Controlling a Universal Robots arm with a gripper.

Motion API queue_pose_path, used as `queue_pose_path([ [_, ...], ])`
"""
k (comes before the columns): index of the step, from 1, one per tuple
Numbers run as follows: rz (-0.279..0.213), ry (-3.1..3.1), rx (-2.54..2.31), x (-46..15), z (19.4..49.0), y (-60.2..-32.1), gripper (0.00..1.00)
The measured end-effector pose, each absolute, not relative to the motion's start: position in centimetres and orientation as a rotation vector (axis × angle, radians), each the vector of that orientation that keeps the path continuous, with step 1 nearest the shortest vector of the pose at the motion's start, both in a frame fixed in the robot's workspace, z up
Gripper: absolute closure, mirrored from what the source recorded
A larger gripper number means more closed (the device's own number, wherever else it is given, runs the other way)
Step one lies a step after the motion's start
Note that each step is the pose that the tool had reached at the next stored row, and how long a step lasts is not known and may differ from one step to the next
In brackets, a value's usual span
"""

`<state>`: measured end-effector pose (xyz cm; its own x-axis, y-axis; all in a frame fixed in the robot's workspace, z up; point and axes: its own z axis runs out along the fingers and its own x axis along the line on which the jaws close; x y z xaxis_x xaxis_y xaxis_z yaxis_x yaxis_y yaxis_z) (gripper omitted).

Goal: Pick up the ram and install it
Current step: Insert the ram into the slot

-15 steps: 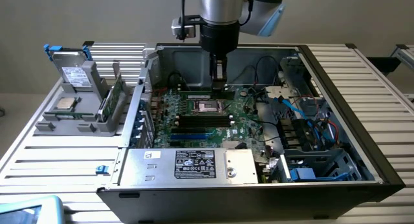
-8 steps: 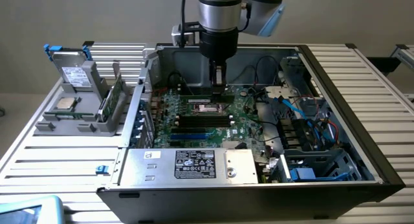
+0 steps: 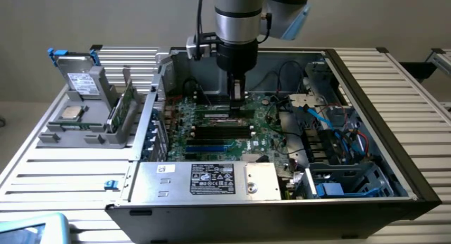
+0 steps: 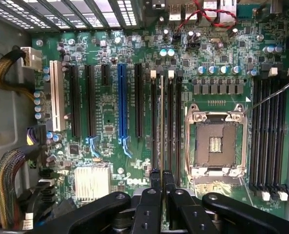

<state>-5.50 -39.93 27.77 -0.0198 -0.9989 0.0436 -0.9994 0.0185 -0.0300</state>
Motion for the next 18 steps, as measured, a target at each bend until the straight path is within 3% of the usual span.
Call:
queue_pose_path([
  [18,0.079,-2.231,2.194,-5.6,25.6,-40.0,0.87],
])
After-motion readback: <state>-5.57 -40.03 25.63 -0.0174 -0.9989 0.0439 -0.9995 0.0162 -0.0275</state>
